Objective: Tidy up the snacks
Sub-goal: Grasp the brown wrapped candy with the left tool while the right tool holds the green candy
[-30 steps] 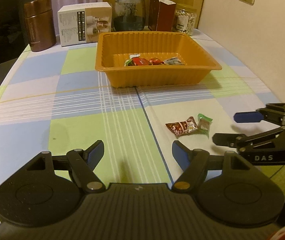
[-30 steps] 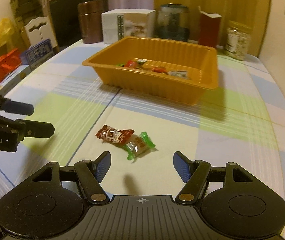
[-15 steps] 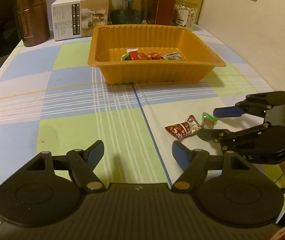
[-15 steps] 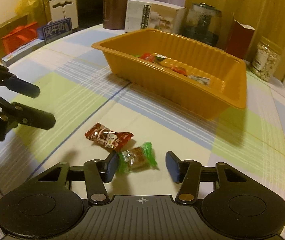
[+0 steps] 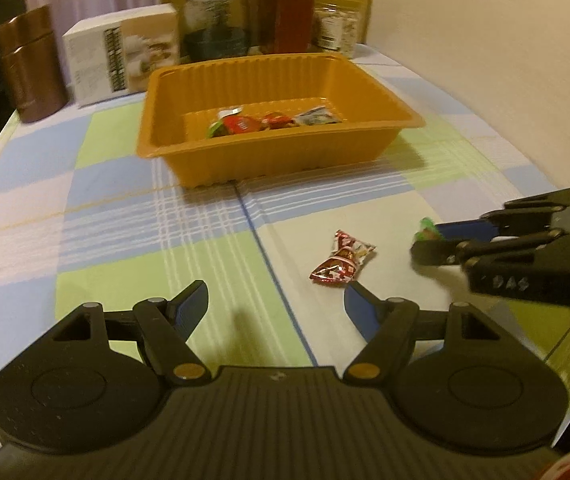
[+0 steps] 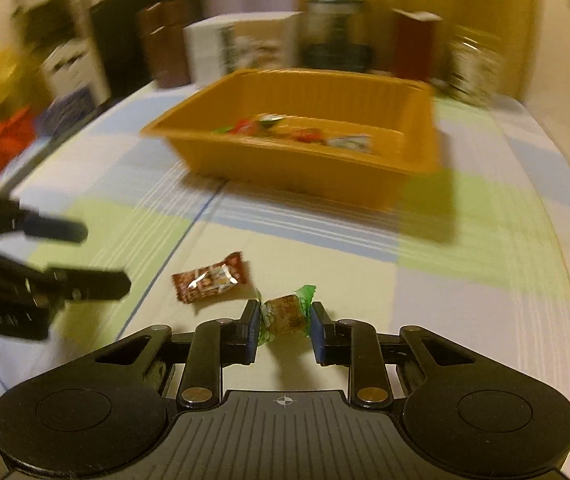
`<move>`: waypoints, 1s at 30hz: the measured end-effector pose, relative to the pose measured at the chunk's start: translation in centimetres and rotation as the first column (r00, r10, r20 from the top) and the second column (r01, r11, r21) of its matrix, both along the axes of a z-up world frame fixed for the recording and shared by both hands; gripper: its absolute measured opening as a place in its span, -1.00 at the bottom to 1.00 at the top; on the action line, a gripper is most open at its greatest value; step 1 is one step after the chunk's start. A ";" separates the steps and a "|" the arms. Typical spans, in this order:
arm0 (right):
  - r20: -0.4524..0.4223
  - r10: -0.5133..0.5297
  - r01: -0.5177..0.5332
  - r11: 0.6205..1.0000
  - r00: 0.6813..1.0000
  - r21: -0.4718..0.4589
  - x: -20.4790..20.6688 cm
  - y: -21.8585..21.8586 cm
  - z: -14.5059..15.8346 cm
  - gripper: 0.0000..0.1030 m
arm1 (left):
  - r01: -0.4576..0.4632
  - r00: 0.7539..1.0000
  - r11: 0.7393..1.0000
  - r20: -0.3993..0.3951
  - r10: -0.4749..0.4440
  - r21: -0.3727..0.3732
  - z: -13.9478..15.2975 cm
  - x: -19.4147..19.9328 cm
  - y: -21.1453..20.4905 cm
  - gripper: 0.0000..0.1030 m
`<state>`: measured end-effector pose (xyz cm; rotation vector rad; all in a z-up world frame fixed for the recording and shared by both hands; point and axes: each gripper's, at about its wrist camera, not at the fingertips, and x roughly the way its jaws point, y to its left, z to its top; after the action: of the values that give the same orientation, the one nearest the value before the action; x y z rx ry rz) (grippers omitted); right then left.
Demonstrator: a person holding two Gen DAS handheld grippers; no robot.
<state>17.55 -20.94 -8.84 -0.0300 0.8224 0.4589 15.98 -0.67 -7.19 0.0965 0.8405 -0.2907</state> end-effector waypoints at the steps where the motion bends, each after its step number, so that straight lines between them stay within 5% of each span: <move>1: -0.007 -0.038 0.038 0.999 0.999 0.017 -0.2 -0.5 0.1 -0.49 | 0.018 1.000 1.000 0.008 -0.018 0.008 0.0 0.1 -0.3 0.40; 11: -0.024 -0.190 0.192 0.978 0.981 0.083 -2.3 -3.3 0.3 -0.49 | 0.184 0.982 0.981 0.040 -0.187 0.058 -1.6 2.3 -3.9 0.16; 17: -0.024 -0.195 0.197 0.976 0.980 0.093 -2.4 -3.4 0.1 -0.49 | 0.232 0.971 0.967 0.030 -0.236 0.107 -2.8 3.4 -5.6 -0.23; 24: -0.032 -0.191 0.194 0.976 0.981 0.098 -2.4 -3.2 -0.3 -0.49 | 0.221 0.975 0.972 -0.001 -0.221 0.081 -3.4 3.2 -5.7 -0.60; 30: -0.026 -0.187 0.189 0.977 0.982 0.097 -2.6 -3.0 -0.1 -0.49 | 0.160 0.987 0.986 -0.013 -0.160 0.054 -2.7 1.7 -5.2 -0.62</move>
<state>14.97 -23.95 -8.98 0.1430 0.8091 0.3212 17.68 -5.87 -9.85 0.2145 0.8513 -0.4196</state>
